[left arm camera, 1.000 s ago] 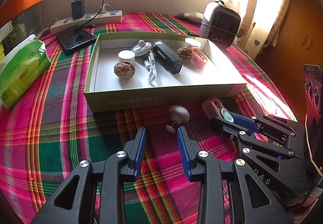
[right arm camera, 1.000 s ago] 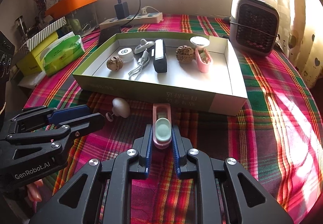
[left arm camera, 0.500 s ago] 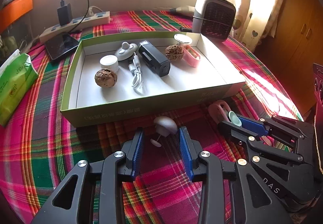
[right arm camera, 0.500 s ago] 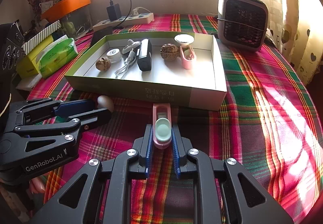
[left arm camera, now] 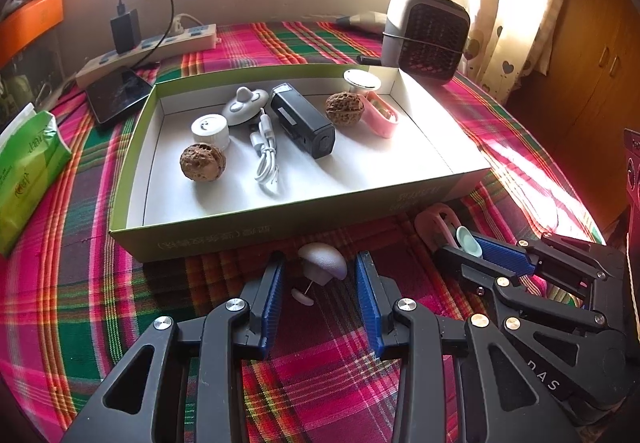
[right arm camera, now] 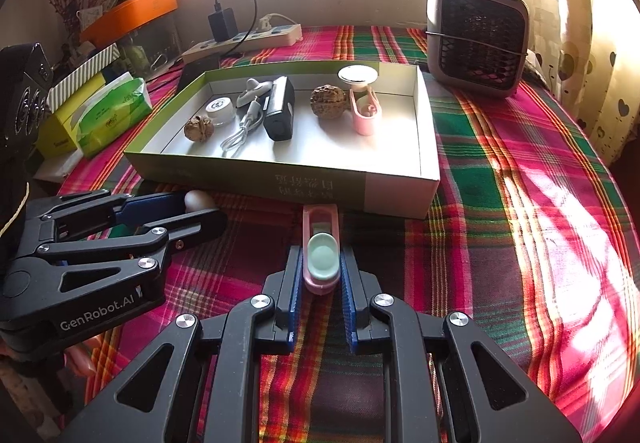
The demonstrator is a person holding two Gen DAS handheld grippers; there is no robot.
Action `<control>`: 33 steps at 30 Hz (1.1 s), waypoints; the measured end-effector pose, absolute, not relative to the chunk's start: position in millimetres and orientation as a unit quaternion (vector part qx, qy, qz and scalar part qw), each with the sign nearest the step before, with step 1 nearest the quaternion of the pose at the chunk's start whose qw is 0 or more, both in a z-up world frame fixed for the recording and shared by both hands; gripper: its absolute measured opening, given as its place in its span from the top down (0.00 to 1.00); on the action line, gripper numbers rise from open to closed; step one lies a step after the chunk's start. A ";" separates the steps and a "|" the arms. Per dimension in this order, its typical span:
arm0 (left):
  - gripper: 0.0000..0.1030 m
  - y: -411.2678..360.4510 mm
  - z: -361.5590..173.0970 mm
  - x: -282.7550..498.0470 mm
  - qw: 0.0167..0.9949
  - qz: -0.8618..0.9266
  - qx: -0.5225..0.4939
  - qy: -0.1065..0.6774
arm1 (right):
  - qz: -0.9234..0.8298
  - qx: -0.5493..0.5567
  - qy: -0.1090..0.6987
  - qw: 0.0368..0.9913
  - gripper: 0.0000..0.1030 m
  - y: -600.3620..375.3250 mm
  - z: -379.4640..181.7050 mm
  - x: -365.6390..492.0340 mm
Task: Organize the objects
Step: 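Lift the white knob and pink holder and carry both toward the box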
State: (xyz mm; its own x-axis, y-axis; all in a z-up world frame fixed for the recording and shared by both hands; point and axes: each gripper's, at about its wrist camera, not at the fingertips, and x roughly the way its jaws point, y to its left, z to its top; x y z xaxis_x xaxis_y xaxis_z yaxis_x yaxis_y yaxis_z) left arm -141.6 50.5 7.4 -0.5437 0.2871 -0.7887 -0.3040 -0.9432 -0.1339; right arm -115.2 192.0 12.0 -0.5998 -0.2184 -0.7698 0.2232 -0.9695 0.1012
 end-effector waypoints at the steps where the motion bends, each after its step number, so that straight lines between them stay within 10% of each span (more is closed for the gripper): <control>1: 0.68 50.7 7.5 -141.7 0.167 0.879 -0.447 0.009 | -0.894 0.430 0.003 0.124 0.82 192.2 12.0 -115.4; 33: 0.79 49.3 7.8 -140.3 0.143 0.884 -0.446 0.008 | -0.894 0.430 0.003 0.124 0.82 192.6 12.0 -115.4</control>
State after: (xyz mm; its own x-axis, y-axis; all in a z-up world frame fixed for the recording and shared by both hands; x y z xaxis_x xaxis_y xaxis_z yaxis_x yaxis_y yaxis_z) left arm -140.3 49.3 7.8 -0.5613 0.2467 -0.7900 -0.2601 -0.9588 -0.1146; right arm -115.4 192.6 12.0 -0.5996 -0.2196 -0.7696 0.2244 -0.9692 0.1018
